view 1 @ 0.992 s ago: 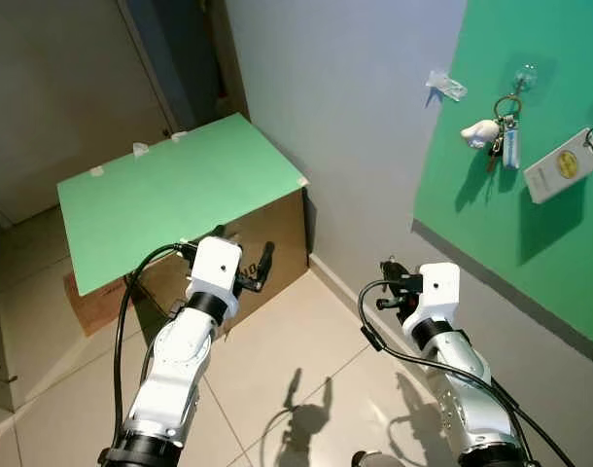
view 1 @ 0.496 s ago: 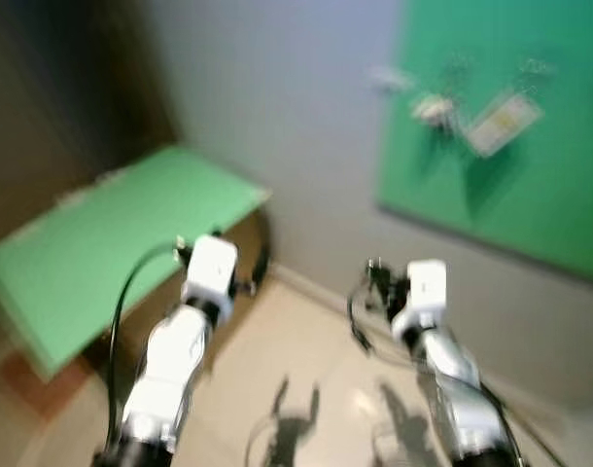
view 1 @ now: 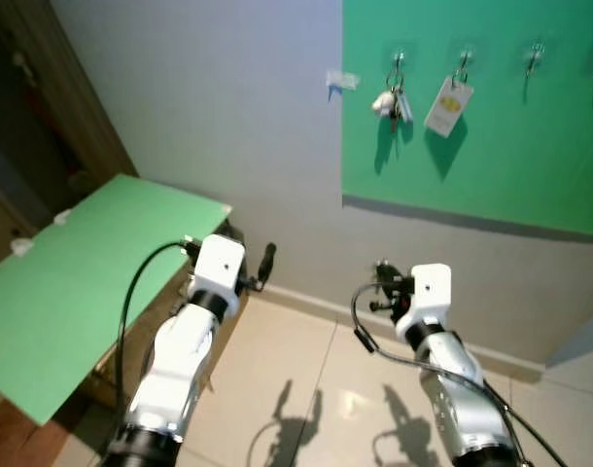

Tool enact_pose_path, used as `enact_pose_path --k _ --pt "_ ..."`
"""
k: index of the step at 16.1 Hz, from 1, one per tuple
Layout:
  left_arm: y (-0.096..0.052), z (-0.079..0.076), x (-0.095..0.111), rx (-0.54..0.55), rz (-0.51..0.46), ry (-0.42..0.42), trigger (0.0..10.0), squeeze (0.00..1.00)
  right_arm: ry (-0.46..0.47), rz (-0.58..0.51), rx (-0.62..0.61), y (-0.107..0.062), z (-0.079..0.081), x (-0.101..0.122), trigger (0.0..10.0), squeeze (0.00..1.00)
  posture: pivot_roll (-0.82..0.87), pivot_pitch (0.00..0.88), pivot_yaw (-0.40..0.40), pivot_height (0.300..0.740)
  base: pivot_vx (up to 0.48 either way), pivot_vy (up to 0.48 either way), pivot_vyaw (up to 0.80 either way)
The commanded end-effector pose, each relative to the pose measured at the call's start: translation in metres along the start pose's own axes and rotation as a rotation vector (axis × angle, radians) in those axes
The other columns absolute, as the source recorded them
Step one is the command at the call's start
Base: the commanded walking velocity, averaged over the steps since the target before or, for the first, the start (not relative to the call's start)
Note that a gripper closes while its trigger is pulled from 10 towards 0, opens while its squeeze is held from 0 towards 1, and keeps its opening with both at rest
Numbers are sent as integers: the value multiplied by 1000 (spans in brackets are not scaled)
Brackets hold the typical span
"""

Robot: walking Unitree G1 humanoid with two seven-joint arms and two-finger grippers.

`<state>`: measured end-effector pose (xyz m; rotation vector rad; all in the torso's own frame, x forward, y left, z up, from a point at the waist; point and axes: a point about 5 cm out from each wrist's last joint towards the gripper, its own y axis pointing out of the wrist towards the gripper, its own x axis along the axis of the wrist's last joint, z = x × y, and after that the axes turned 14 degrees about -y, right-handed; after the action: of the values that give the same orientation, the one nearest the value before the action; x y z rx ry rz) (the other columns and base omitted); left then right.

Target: Hang keys on a hook

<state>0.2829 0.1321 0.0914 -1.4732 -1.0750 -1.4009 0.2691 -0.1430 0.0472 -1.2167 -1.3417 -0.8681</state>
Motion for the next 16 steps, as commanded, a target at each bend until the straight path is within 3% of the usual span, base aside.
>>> enact_pose_path --k 1,5,14,16 --pt "0 3 0 12 6 8 10000 0 -7 -19 -5 2 0 4 0 0 -205 7 135 740 0 0 0" --pt "-1 -1 3 -18 -19 36 10000 0 -13 -21 0 2 1 4 0 0 -207 3 137 740 188 148 0" --pt "1 -12 3 -108 -17 63 10000 0 -17 -23 12 1 2 2 0 0 -212 0 138 740 459 27 0" --pt "0 -12 3 -113 -13 65 10000 0 0 -14 17 1 4 1 0 0 -212 0 139 740 480 0 -763"
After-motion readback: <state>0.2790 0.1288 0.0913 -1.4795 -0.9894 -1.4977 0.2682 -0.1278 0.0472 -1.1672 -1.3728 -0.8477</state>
